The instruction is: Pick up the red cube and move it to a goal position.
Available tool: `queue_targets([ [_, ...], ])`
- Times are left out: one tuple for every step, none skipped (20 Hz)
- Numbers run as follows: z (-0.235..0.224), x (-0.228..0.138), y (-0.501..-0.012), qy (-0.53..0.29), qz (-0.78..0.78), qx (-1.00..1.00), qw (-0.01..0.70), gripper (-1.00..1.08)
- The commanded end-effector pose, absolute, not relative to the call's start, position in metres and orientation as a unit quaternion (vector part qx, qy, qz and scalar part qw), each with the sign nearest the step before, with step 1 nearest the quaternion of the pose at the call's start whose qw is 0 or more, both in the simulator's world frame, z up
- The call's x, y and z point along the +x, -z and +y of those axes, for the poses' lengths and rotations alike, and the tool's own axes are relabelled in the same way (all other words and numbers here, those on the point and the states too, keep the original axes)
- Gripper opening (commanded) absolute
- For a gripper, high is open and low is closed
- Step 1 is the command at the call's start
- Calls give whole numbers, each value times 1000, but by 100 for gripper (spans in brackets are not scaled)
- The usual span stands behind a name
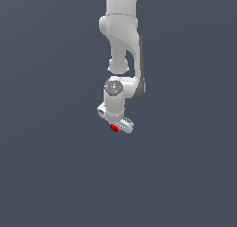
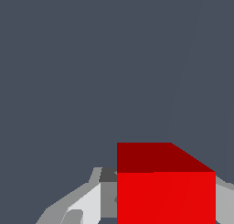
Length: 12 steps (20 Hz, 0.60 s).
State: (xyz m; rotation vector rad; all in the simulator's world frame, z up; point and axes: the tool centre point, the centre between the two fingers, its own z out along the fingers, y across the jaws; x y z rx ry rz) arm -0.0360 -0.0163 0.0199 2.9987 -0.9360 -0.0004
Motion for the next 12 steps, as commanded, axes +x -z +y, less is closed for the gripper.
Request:
queue_targets([
  [-16,-36,-20,0,-298,955,0,-100],
  [-16,-36,-20,0,-298,955,0,-100],
  [-16,-36,-20,0,-298,955,0,-100],
  [-16,-36,-20,0,-298,955,0,-100],
  [-16,-36,-20,0,-298,955,0,-100],
  [-16,-35,-21,0,-298,955,0,-100],
  [-16,-35,-22,0,-298,955,0,-100],
  [-15,-34,-24,0,-298,955,0,-100],
  [-14,-32,-26,0,-298,955,0,-100],
  [-13,-30,-28,0,-298,955,0,-100],
  [-12,-28,-31,0,-298,955,0,-100],
  [-11,-26,-34,0,-298,955,0,-100],
])
